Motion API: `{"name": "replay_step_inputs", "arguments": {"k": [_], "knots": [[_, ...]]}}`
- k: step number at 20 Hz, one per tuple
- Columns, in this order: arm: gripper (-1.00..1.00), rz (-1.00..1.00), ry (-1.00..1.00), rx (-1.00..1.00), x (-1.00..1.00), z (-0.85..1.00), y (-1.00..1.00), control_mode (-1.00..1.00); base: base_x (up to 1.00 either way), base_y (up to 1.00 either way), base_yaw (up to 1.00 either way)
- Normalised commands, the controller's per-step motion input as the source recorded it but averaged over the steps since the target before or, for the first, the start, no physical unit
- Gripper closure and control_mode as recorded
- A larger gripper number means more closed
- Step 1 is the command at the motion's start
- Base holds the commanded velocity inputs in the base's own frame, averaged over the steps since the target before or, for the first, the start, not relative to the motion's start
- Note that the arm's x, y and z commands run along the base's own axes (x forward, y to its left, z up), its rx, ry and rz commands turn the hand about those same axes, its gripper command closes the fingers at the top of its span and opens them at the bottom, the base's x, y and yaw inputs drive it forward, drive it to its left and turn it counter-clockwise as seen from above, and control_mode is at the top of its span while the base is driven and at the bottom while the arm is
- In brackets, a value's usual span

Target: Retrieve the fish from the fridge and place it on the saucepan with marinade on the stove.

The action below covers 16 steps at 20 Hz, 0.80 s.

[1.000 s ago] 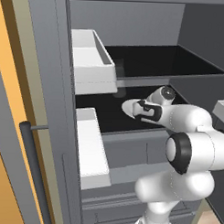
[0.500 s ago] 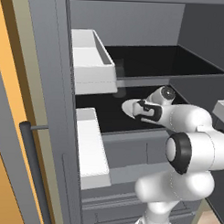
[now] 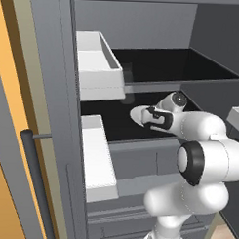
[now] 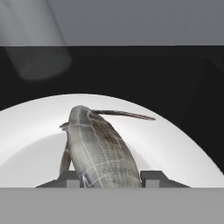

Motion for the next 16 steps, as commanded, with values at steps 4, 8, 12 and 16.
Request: {"name": "replay_step_inputs", "arguments": {"k": [4,8,12,16], "knots": [[1.0,0.0,0.0,0.0,-0.16,0.0,0.0,-1.0,0.0,0.0,0.0],[1.0,0.0,-0.02,0.0,-0.59,0.0,0.0,-1.0,0.0,0.0,0.0],[1.0,0.0,-0.09,0.0,-0.65,0.16,0.0,-1.0,0.0,0.0,0.0],[1.0,0.0,-0.02,0.0,-0.23,0.46,0.08,-1.0,0.0,0.0,0.0]]}}
